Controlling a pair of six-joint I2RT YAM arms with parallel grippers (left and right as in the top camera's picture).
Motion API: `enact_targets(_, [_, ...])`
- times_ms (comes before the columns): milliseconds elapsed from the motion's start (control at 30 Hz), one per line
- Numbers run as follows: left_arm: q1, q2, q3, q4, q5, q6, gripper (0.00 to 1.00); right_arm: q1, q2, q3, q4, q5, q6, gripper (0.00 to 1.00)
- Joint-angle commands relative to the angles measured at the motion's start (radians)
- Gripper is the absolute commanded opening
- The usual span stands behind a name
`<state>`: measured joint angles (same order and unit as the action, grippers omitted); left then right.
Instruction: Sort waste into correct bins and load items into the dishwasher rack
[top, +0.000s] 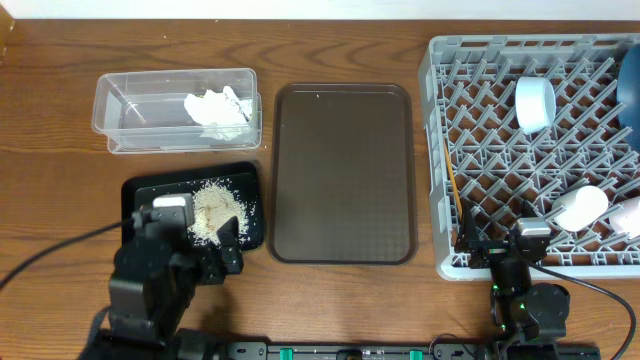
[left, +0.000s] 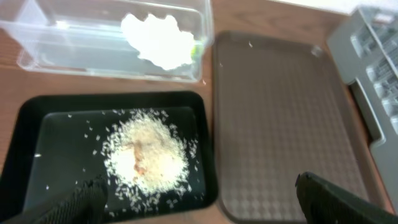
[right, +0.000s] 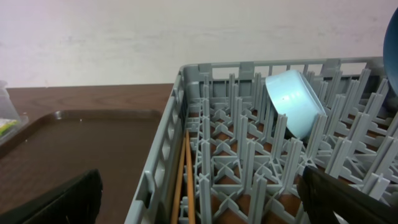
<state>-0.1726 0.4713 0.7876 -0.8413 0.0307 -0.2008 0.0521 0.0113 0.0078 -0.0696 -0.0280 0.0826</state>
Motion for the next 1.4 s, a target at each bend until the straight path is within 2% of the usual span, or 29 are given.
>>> enact_targets(0, [0.044, -0.095, -0.122, 0.053, -0.02, 0.021, 0.99, 0.008, -0.006, -0.002, -0.002, -0.006, -0.01, 0.99])
enact_targets(333, [0.096, -0.408, -0.558, 0.468, -0.02, 0.021, 0.99, 0.008, -0.006, -0.002, -0.002, -0.006, -0.009, 0.99])
enact_targets(467, [0.096, -0.471, -0.669, 0.629, -0.02, 0.043, 0.99, 0.008, -0.006, -0.002, -0.002, -0.006, -0.01, 0.99])
enact_targets(633, [0.096, -0.47, -0.776, 0.832, -0.02, 0.093, 0.99, 0.008, -0.006, -0.002, -0.002, -0.005, -0.01, 0.99])
enact_targets(833, [0.096, -0.469, -0.784, 0.771, -0.016, 0.086, 0.99, 0.008, -0.001, -0.002, -0.002, -0.006, -0.01, 0.99])
enact_targets(1367, [0.096, -0.467, -0.784, 0.771, -0.017, 0.066, 0.99, 0.008, -0.001, -0.002, -0.002, -0.006, -0.01, 0.99])
